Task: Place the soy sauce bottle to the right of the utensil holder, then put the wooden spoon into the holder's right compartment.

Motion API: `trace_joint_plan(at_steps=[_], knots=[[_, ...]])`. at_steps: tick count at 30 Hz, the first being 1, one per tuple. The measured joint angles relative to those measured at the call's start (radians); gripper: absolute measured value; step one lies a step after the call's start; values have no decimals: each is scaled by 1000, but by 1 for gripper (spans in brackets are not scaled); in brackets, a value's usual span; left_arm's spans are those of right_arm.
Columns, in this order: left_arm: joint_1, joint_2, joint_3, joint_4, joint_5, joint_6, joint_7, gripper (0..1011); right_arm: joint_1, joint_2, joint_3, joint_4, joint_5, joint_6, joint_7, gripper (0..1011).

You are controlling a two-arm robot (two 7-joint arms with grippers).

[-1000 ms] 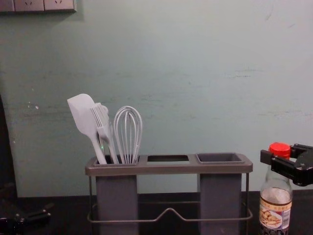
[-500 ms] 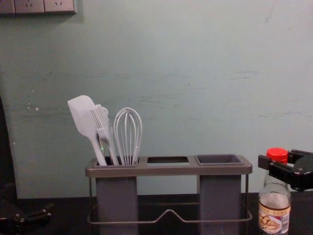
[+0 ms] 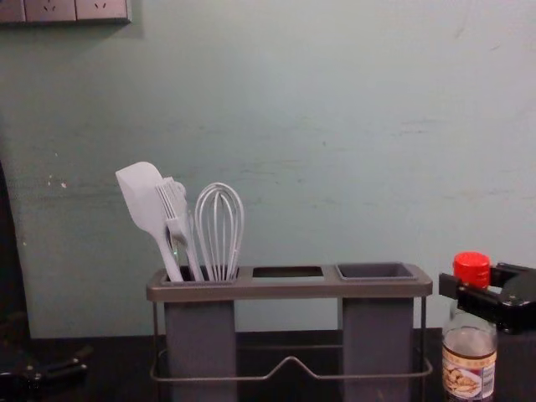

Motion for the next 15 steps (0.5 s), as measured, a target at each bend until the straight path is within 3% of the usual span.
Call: trace_joint_plan(at_steps=[7,15], knots=[[0,0,0,0,0,0,0,1005,0,0,1,0,0,0,0,673],[0,0,0,0,0,0,0,1005,0,0,1,-1,0,-1,0,898]])
